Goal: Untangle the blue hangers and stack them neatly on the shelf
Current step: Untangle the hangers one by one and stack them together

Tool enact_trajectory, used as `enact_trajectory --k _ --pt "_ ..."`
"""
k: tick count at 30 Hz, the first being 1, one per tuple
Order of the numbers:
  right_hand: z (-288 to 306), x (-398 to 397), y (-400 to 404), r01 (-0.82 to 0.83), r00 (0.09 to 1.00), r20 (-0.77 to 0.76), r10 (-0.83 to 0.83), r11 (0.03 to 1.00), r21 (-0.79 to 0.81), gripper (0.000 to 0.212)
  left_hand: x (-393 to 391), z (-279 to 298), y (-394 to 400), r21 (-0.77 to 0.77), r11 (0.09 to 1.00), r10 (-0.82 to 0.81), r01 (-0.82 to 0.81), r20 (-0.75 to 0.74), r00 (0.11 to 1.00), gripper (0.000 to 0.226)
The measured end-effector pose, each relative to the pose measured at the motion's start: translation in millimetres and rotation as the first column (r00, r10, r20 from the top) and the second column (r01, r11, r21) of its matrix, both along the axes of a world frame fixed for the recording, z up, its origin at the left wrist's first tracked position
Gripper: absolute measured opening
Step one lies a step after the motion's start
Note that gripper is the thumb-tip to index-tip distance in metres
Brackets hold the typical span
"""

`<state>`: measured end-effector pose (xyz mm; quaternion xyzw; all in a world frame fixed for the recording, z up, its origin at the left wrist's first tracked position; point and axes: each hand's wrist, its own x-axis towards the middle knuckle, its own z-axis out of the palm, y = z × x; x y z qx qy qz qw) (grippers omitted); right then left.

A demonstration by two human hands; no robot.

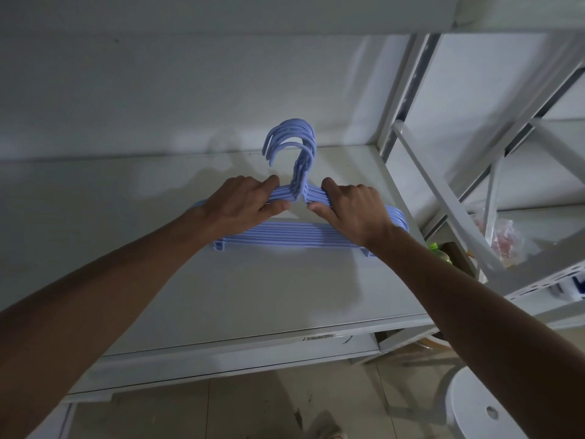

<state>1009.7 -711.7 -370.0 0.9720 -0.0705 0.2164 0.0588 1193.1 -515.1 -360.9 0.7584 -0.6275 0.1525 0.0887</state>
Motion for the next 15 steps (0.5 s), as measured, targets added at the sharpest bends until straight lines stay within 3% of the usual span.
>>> enact_trajectory --k 8,11,15 --pt "12.4 10.6 3.6 0.096 0.990 -0.100 -0.095 0.995 0.004 0.075 3.2 11.5 -5.7 0.095 0.993 0.076 -0.073 -0.028 0.997 0.072" --pt "20.0 9.1 10.8 0.111 0.978 -0.192 -0.086 0.987 0.120 0.074 1.5 13.4 4.7 0.123 0.985 0.133 -0.124 -0.069 0.989 0.083" --pt "30.9 -10.1 28.2 0.130 0.943 -0.333 -0.005 0.926 0.354 0.075 -23.3 23.6 27.4 0.256 0.953 0.231 -0.159 -0.278 0.932 0.090"
